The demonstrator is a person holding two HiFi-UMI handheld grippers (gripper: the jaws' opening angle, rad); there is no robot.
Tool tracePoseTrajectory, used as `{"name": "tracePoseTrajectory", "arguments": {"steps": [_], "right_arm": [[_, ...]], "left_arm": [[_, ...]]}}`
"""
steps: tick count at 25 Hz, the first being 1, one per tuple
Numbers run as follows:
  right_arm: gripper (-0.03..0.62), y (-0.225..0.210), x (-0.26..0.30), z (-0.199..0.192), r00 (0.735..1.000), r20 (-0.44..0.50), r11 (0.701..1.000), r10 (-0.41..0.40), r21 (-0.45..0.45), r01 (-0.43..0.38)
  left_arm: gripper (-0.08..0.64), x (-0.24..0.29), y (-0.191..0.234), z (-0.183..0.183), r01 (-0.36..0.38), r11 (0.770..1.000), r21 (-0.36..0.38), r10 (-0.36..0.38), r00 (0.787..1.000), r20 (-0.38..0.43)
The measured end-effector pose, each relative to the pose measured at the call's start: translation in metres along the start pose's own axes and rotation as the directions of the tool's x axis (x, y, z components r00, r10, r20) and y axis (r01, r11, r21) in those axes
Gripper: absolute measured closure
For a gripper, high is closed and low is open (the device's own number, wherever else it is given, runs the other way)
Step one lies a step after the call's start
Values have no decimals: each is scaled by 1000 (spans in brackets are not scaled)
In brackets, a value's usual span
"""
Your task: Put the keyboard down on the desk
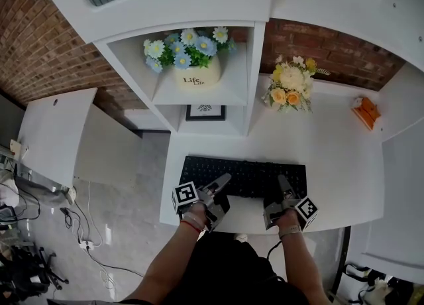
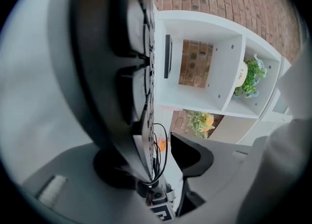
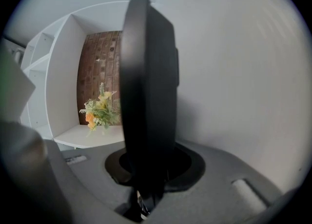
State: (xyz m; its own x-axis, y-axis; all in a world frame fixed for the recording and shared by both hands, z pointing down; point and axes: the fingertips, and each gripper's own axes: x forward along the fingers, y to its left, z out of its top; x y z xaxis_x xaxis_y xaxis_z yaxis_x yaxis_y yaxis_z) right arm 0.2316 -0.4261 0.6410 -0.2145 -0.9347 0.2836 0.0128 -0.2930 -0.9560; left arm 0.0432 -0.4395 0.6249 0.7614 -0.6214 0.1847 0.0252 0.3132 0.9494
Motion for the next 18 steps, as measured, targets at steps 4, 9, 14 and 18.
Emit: {"name": "tracePoseTrajectory", "arguments": {"steps": [4, 9, 14, 18], "right_arm": [[525, -2, 2, 3, 1000, -4, 1000, -6, -1, 6], [529, -1, 2, -2, 999, -19, 1000, -27, -8, 27], [529, -3, 3, 0, 1000, -8, 1000, -22, -4, 22], [528, 0, 2, -2, 999, -5, 999, -36, 0, 36]], "left_arm": [[346, -5, -3, -9, 1, 999, 49, 1, 999, -49], [311, -21, 0, -37, -24, 976, 217, 70, 975, -209], [313, -34, 6, -68, -5, 893, 449, 192, 908, -372], [372, -35, 12, -80, -14, 739, 674, 354, 859, -370]]}}
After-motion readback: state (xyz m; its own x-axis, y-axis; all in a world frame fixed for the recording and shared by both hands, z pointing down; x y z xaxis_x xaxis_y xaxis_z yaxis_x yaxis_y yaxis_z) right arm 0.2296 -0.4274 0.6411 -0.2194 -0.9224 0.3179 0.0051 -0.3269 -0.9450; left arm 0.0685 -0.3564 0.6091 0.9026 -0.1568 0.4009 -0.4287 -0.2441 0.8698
